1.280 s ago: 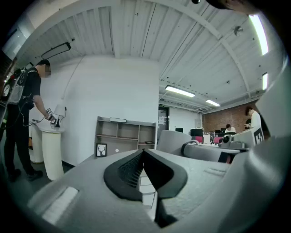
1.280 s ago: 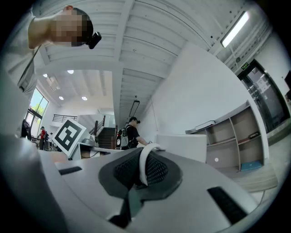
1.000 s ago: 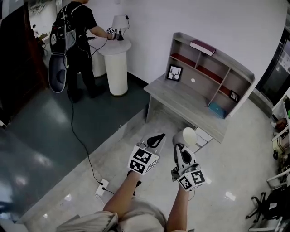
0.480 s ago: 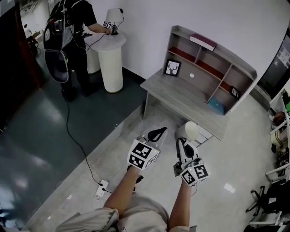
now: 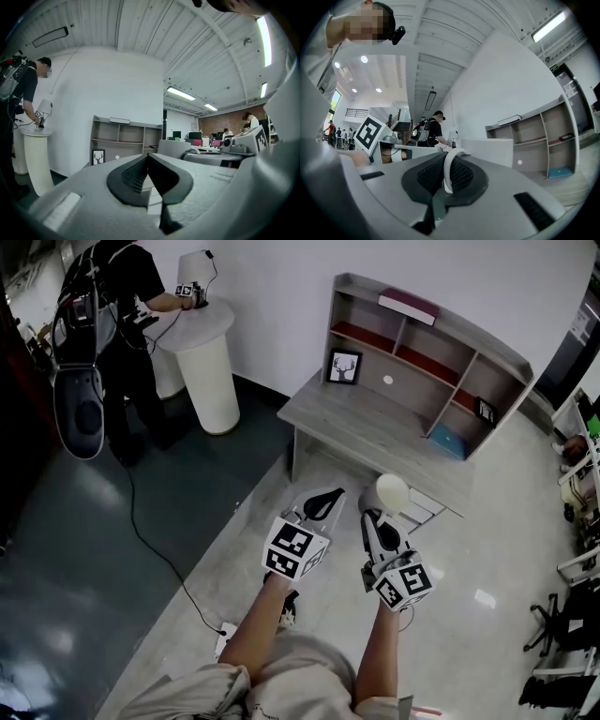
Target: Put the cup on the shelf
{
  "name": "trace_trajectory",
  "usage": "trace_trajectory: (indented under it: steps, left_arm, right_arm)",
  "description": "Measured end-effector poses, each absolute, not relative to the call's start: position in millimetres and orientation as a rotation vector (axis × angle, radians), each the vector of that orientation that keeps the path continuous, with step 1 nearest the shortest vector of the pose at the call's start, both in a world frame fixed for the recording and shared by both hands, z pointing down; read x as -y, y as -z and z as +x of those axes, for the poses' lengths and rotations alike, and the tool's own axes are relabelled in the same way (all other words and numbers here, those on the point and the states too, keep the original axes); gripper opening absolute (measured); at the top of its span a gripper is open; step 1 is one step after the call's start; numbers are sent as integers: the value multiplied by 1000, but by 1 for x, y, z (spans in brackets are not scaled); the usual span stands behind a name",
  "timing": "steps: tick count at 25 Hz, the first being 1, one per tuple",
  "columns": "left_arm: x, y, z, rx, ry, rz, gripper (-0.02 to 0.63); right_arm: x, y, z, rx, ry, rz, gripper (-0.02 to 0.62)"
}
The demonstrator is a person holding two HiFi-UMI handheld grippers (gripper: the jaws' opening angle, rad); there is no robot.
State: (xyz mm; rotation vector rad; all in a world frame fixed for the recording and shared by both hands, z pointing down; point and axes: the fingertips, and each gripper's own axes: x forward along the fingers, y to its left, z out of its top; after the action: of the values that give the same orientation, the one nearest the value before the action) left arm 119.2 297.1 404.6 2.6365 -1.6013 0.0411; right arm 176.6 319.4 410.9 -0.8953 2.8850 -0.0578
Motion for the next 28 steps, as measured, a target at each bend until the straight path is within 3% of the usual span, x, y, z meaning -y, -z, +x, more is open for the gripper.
trace_trajectory:
  steps: [28]
  left_arm:
    - [-198,-426,-15,1772,-21,2482,11]
  right_arm:
    - [-192,-429,90,-2937,65,-902,15]
